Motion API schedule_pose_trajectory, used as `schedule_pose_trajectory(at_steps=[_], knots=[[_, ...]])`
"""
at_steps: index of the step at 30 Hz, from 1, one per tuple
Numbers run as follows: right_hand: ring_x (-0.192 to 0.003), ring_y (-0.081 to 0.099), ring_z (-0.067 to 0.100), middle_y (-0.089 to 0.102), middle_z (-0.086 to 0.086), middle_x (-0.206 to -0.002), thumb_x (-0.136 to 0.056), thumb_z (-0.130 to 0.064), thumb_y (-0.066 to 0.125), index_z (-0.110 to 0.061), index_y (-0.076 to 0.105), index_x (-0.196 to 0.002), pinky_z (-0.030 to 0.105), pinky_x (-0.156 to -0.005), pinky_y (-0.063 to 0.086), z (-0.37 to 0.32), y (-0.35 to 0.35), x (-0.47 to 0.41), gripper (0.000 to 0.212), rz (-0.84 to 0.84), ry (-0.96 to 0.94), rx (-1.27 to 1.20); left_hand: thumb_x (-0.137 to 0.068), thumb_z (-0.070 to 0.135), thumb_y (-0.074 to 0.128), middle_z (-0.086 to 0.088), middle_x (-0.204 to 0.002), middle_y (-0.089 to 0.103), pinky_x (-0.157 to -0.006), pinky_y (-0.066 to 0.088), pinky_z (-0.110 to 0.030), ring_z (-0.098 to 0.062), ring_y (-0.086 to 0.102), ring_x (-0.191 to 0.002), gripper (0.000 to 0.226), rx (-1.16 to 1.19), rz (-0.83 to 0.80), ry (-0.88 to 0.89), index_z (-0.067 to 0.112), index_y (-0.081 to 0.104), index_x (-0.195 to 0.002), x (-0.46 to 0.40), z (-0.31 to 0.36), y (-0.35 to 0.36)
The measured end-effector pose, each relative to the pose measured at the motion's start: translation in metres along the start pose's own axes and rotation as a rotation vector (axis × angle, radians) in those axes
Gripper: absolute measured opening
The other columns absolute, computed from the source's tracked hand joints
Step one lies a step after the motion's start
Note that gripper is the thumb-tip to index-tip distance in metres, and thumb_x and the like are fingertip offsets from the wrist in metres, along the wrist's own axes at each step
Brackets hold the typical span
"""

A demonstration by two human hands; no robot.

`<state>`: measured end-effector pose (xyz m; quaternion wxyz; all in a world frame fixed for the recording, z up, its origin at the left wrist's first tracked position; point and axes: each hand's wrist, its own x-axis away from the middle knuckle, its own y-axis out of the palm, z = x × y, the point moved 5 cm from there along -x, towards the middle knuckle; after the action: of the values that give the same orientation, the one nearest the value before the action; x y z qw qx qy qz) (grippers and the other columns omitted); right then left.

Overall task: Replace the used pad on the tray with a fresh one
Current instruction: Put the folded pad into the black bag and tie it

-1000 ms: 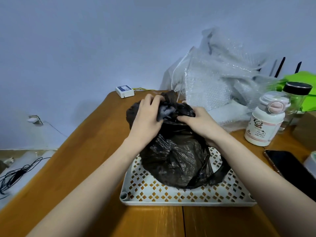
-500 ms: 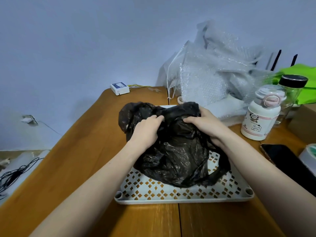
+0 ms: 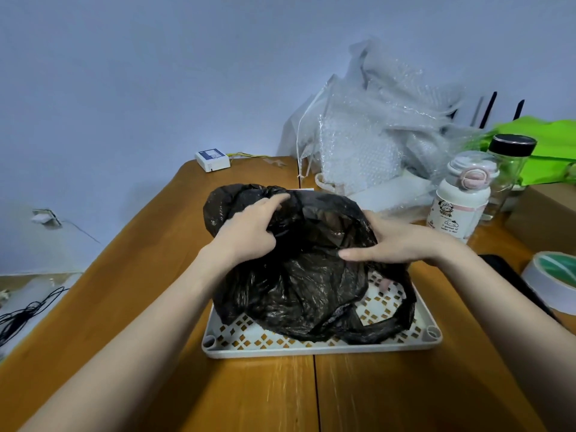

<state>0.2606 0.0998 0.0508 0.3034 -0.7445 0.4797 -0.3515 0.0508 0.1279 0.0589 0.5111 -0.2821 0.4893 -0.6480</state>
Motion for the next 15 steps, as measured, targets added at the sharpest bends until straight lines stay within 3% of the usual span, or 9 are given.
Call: schedule_pose_trajectory(at_steps=[2, 3, 6, 8, 11, 12, 15], knots=[[-0.082, 0.070, 0.024, 0.066, 0.009, -0.106, -0.081, -0.029, 0.070, -0.030, 0.010, -0.143, 0.037, -0.076, 0.058, 0.000, 0.004, 0.010, 0.087, -0.071, 0.021, -0.173, -0.082, 0.008, 0.045, 0.002, -0.140, 0.050, -0.085, 0.049, -0.045, -0.035, 0.055, -0.114, 0.069, -0.147, 0.204, -0.019, 0.031, 0.026, -0.144, 0.010, 0.015, -0.014], [-0.062, 0.069, 0.022, 0.069, 0.009, -0.084, -0.083, -0.019, 0.068, -0.029, 0.010, -0.142, 0.039, -0.067, 0.060, -0.001, 0.004, 0.013, 0.083, -0.047, 0.007, -0.250, -0.086, 0.013, 0.045, 0.001, -0.136, 0.053, -0.080, 0.047, -0.042, -0.035, 0.056, -0.110, 0.062, -0.214, 0.304, -0.022, 0.027, 0.028, -0.143, 0.015, 0.023, -0.020], [-0.040, 0.060, 0.016, 0.066, 0.003, -0.055, -0.084, -0.012, 0.066, -0.029, 0.009, -0.143, 0.029, -0.052, 0.057, -0.006, -0.010, 0.021, 0.084, 0.200, -0.089, -0.342, -0.091, 0.026, 0.047, -0.004, -0.125, 0.060, -0.072, 0.042, -0.038, -0.032, 0.051, -0.111, 0.049, -0.294, 0.485, 0.047, 0.020, 0.037, -0.139, 0.024, 0.045, -0.034], [-0.040, 0.058, 0.017, 0.067, 0.005, -0.056, -0.086, -0.014, 0.064, -0.026, 0.016, -0.143, 0.026, -0.044, 0.052, -0.013, -0.021, 0.027, 0.076, 0.328, -0.203, -0.566, -0.091, 0.028, 0.047, -0.007, -0.117, 0.064, -0.073, 0.042, -0.038, -0.032, 0.051, -0.110, 0.045, -0.260, 0.524, 0.089, 0.020, 0.043, -0.135, 0.027, 0.055, -0.041], [-0.053, 0.065, 0.021, 0.074, 0.010, -0.077, -0.096, -0.011, 0.043, -0.018, 0.036, -0.135, 0.026, -0.044, 0.051, -0.027, -0.035, 0.042, 0.040, 0.429, -0.394, -0.963, -0.092, 0.028, 0.048, -0.010, -0.111, 0.067, -0.078, 0.041, -0.036, -0.032, 0.055, -0.108, 0.040, -0.052, 0.518, 0.107, 0.028, 0.048, -0.132, 0.030, 0.063, -0.046], [-0.062, 0.068, 0.023, 0.075, 0.012, -0.086, -0.097, -0.008, 0.034, -0.018, 0.042, -0.131, 0.028, -0.046, 0.053, -0.031, -0.038, 0.046, 0.036, 0.421, -0.445, -1.064, -0.092, 0.026, 0.048, -0.006, -0.115, 0.067, -0.081, 0.040, -0.032, -0.028, 0.056, -0.110, 0.040, 0.062, 0.487, 0.116, 0.031, 0.049, -0.132, 0.030, 0.065, -0.046], [-0.090, 0.071, 0.028, 0.071, 0.017, -0.107, -0.089, 0.007, 0.022, -0.017, 0.051, -0.125, 0.033, -0.058, 0.059, -0.042, -0.039, 0.054, 0.053, 0.343, -0.551, -1.182, -0.088, 0.013, 0.051, 0.007, -0.131, 0.058, -0.093, 0.034, -0.015, -0.007, 0.049, -0.121, 0.051, 0.327, 0.342, 0.188, 0.031, 0.044, -0.136, 0.032, 0.074, -0.045]])
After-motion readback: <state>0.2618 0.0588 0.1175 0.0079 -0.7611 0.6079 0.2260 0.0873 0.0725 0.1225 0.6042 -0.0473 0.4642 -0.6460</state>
